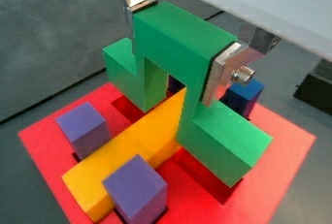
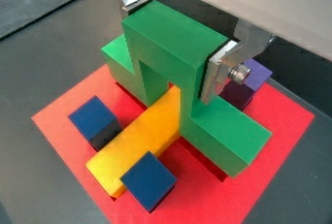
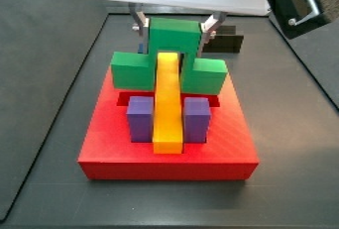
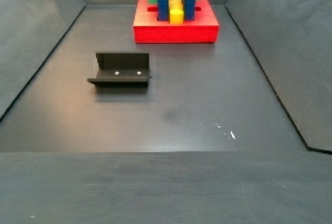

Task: Pick up the green object. Move up. Move to above the board. Insert the green object.
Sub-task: Insert the green object.

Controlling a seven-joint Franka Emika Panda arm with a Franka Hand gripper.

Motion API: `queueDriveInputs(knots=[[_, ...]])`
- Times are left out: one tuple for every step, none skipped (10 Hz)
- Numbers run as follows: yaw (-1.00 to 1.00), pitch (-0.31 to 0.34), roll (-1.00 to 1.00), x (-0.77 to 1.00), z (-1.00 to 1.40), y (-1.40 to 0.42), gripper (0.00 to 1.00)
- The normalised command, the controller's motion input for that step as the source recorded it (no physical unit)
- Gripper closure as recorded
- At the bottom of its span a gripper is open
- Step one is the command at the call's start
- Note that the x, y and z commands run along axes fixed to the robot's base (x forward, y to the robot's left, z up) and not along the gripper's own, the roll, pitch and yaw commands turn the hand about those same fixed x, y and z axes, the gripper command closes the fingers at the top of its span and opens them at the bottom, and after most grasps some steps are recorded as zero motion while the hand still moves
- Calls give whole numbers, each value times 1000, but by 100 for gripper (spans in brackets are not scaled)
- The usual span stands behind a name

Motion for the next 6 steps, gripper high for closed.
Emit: queueDriveInputs(knots=[[0,16,0,0,0,-57,100],[0,0,17,20,0,-77,100],[0,0,20,100,-123,-103,100],[0,3,20,157,-217,-97,100],[0,4,27,149,-300,-46,100],[0,0,60,134,-351,0,100]])
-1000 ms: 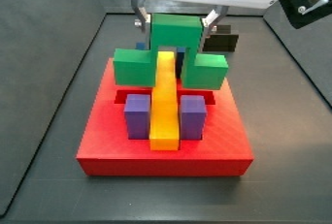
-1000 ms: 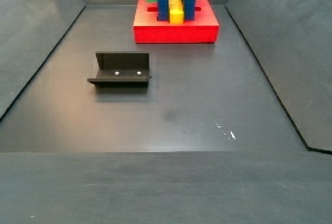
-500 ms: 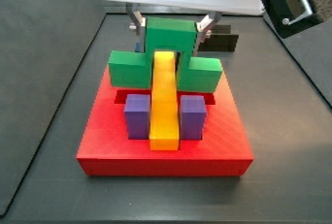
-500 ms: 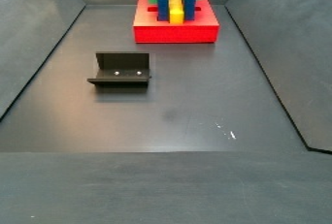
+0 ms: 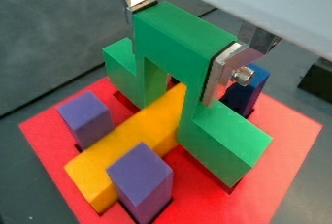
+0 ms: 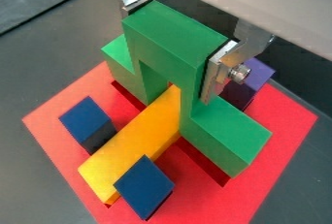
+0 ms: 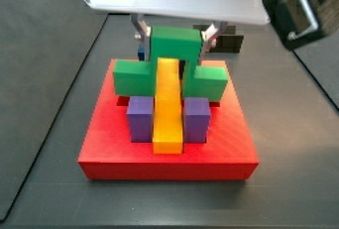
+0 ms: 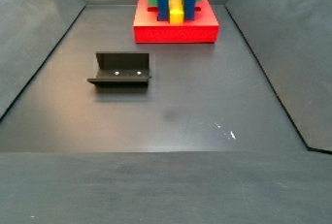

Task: Pick up the green object. Move up. Move to above the board. Insert the green object.
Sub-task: Insert the green object.

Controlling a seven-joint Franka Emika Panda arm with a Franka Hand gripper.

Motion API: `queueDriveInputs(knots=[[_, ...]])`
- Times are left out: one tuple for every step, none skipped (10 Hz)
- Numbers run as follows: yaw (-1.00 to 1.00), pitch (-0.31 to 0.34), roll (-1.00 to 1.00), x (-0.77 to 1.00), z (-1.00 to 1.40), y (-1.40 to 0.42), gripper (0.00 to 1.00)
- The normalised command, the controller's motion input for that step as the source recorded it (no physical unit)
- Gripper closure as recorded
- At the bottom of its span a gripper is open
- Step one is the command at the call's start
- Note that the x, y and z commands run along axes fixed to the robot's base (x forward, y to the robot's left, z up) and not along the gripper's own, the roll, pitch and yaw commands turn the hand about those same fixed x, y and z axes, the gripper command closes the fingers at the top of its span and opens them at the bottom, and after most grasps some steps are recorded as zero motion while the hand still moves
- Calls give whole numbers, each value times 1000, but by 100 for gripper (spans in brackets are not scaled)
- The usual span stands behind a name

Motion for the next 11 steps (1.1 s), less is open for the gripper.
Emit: queueDriveInputs(knots=[[-3,0,80,114,-303,0,100],[-29,10,100,109,-217,34,100],[-11,11,73,117,-169,0,100],[0,6,19,129,-143,0,100],[0,0,9,54,-200,0,100],[0,0,0,29,-300,0,100],[0,0,-40,91,-437,0,100],[0,0,-13,206,-531,0,100],[0,-3,0,200,-646,0,100],[0,-19,0,191,-757,0,100],[0,-20,0,246,-803,0,100]])
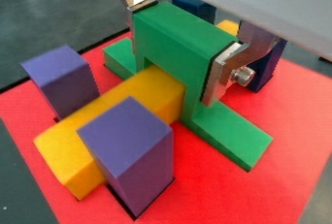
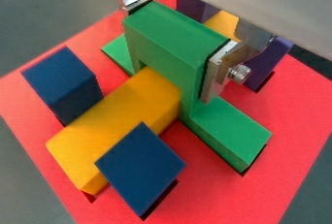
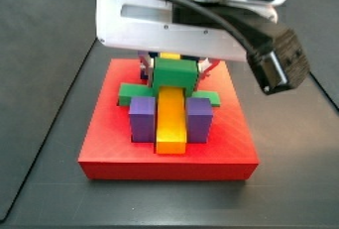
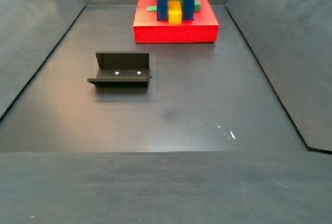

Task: Pick up the green object. Move up. Move to above the board. Insert the green object.
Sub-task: Insert the green object.

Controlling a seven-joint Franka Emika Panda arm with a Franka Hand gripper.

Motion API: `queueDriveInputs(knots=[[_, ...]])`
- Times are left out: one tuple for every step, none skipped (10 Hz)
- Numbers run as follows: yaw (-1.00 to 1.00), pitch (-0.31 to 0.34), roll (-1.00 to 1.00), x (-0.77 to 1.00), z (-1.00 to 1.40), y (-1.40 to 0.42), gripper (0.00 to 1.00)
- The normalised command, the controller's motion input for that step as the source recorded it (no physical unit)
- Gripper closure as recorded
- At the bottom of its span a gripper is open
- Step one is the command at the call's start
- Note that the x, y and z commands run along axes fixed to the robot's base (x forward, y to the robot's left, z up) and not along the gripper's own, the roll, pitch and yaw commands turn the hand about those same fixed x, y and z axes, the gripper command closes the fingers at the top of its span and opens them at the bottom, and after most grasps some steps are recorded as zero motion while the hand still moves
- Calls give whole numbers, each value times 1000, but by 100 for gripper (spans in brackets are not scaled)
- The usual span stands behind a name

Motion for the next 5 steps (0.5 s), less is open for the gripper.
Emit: queueDriveInputs(knots=[[0,-26,0,249,-829,0,100],[0,-30,0,200,-809,-46,100],[-14,0,-53,0,-320,-17,100],[-3,40,0,-31,-86,0,100],[0,-74,40,-183,-40,0,100]])
